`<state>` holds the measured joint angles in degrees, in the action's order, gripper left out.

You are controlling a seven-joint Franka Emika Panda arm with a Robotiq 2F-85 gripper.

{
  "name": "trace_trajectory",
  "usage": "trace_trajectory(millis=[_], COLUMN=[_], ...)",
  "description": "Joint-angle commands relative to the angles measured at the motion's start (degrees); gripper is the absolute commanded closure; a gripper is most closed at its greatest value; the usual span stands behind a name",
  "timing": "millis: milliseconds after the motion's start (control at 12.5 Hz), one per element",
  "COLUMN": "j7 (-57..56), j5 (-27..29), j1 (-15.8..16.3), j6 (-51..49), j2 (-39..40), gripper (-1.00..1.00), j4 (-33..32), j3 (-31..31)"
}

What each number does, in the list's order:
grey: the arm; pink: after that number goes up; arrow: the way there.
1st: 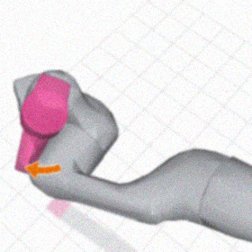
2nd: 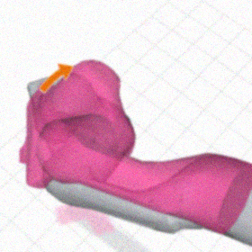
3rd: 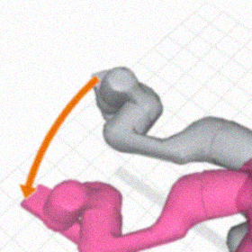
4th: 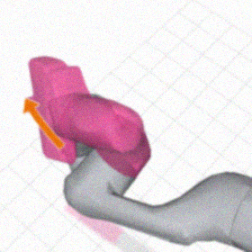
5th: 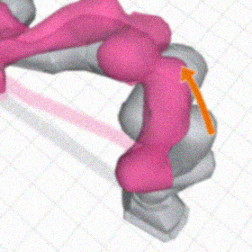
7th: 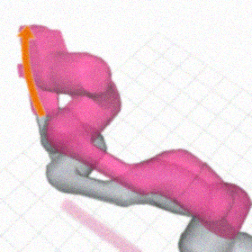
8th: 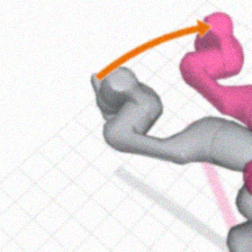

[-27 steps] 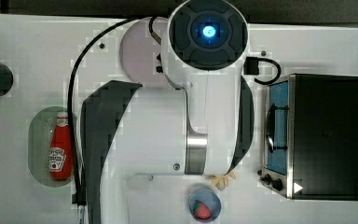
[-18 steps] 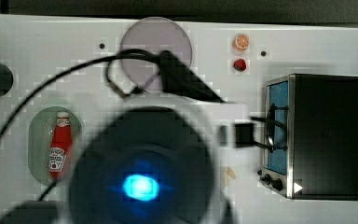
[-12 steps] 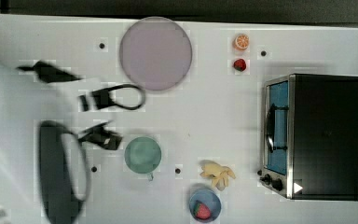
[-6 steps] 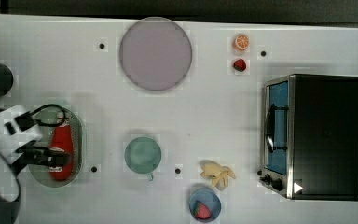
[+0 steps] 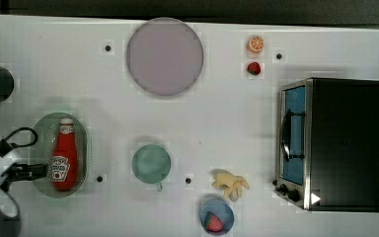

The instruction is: Pick ketchup from strainer and place it on the table

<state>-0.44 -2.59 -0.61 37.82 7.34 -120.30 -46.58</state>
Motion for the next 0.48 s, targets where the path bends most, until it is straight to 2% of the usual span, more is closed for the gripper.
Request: trace_trajectory(millis=[80,480], j7=[3.40,6.55], j5=[-2.69,-6.22], j1=[-0.78,-0.51], j6=[9.18,20.30], j2=[2.36,12.78], gripper=[-1.00,-1.00], j4=[-7.19,-10.05], j3=[1.24,1.44])
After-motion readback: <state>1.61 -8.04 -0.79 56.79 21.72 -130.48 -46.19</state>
